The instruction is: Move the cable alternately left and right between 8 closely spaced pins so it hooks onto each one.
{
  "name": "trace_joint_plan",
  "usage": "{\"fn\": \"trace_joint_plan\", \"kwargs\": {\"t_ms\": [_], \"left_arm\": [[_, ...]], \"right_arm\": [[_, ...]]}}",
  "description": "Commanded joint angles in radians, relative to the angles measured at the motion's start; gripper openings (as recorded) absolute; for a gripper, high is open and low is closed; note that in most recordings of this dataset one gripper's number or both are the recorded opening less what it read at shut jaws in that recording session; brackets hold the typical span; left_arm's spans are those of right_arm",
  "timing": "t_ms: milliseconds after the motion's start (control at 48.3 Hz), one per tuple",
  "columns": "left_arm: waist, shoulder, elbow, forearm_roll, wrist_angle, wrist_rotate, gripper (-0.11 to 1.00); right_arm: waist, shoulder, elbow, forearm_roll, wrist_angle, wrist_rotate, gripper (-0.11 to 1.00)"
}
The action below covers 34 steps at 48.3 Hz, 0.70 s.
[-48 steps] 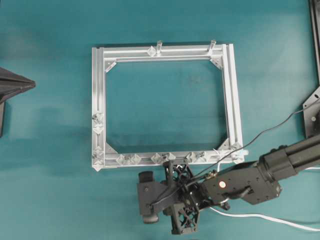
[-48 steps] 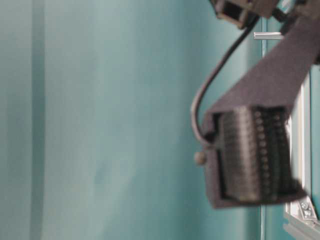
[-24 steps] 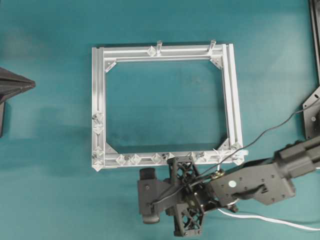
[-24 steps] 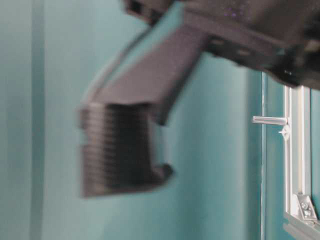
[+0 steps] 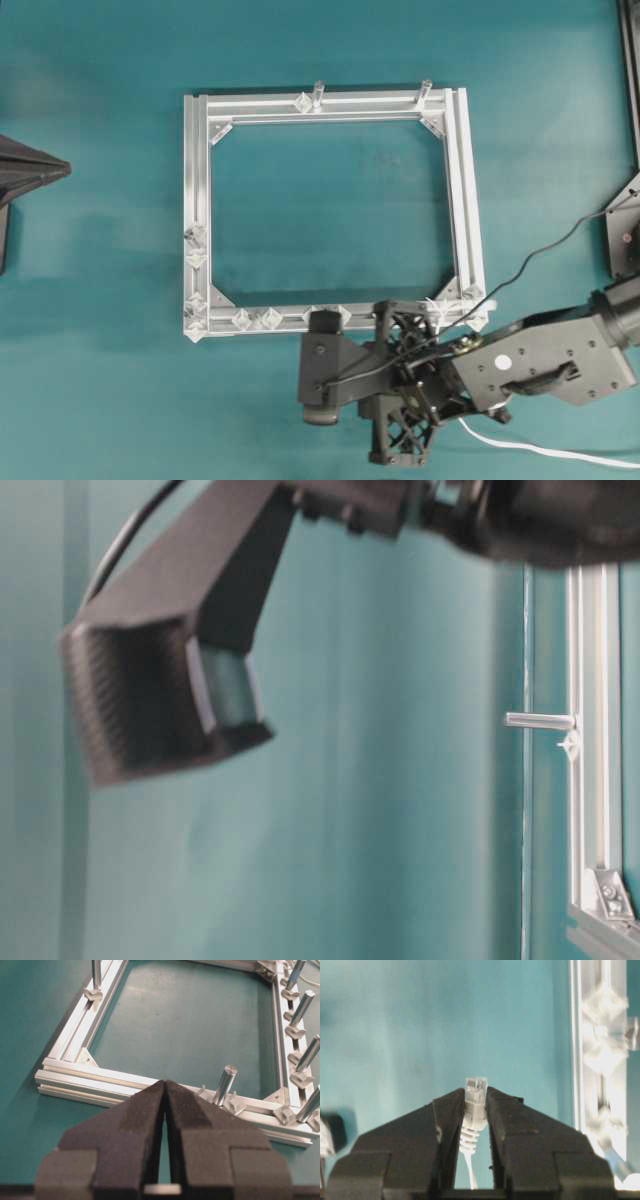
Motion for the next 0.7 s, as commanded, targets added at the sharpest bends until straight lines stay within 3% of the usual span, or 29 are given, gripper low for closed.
{"fn": "trace_joint_plan", "kwargs": {"t_ms": [0, 103, 497, 683], "left_arm": [[0.002, 0.009, -0.009, 0.003, -0.008, -0.018, 0.01], [0.002, 0.008, -0.009, 0.002, -0.008, -0.021, 0.01], [0.002, 0.008, -0.009, 0.003, -0.008, -0.021, 0.01], [0.002, 0.008, -0.009, 0.002, -0.008, -0.021, 0.01]], "right_arm": [[0.012, -0.049, 0.009, -0.008, 0.002, 0.032, 0.19], [0.021, -0.071, 0.037, -0.020, 0.002, 0.089, 0.19], [0.032, -0.169, 0.158, -0.144, 0.006, 0.351, 0.19], [0.032, -0.202, 0.207, -0.167, 0.012, 0.482, 0.19]]}}
